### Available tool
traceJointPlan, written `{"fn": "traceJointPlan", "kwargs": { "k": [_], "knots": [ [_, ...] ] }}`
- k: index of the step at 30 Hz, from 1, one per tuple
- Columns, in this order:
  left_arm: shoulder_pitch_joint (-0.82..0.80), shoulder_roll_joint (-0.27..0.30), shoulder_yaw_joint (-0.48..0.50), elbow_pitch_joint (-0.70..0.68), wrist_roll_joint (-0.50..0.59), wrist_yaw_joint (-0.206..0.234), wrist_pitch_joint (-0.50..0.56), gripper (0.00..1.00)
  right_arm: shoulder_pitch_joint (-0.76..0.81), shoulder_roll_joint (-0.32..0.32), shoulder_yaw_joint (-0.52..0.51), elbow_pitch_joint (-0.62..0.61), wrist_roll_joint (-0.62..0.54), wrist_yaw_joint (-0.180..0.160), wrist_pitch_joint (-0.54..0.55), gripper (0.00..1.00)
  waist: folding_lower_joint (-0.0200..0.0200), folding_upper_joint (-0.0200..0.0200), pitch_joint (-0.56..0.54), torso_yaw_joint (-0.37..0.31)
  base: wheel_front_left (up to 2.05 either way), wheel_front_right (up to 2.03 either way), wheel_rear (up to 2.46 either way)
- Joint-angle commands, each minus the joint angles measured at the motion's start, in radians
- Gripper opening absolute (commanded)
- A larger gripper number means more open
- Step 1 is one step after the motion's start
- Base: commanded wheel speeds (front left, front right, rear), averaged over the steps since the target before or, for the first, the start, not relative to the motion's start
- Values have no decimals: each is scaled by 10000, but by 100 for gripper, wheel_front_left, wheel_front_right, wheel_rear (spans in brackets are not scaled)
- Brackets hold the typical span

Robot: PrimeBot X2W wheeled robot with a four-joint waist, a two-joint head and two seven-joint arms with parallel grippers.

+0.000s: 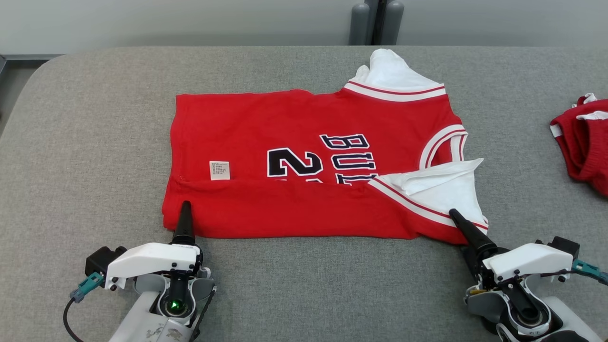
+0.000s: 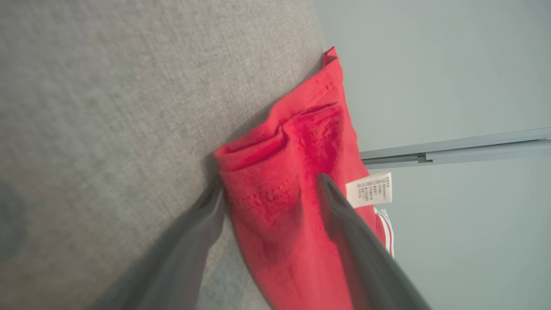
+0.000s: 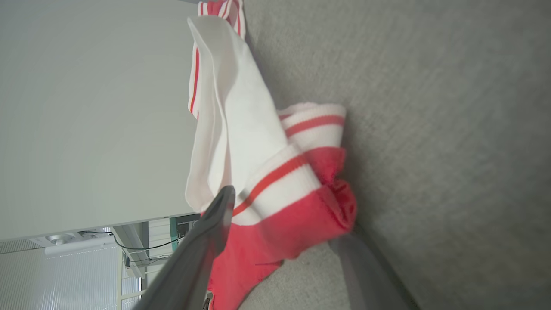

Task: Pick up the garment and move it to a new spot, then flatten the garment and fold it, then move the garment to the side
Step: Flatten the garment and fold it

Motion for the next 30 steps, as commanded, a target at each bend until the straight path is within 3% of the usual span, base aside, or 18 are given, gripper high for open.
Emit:
{"fn": "traceJointPlan", "kwargs": {
  "k": [1, 2, 3, 18, 24, 30],
  "knots": [
    [74, -13, 4, 142, -12, -10, 87, 0, -48, 82, 1, 152, -69, 0, -3, 70, 0, -1, 17, -2, 0, 0, 0],
    [97, -13, 6, 119, 0, -11, 85, 0, -60, 105, -25, 154, -83, 0, 7, 27, 0, -1, 27, 0, 0, 0, 0],
    [122, -15, 7, 97, 16, -13, 83, 0, -66, 120, -58, 152, -102, 0, 20, 0, 0, -1, 34, 3, 0, 0, 0],
    [357, 135, -5, -399, 517, -15, -4, 0, 52, 213, -455, 72, -324, 14, 165, 0, 0, -1, -153, 77, 0, 0, 0],
    [288, 317, -314, -255, 1276, -13, -74, 0, 141, 278, -506, 64, -412, 14, 282, 0, 0, -1, -243, 68, 0, 0, 0],
    [204, 364, 258, -286, 2067, -10, -97, 0, 195, 310, -586, 92, -464, 13, 372, 0, 0, -1, -324, 64, 0, 0, 0]
  ]
}}
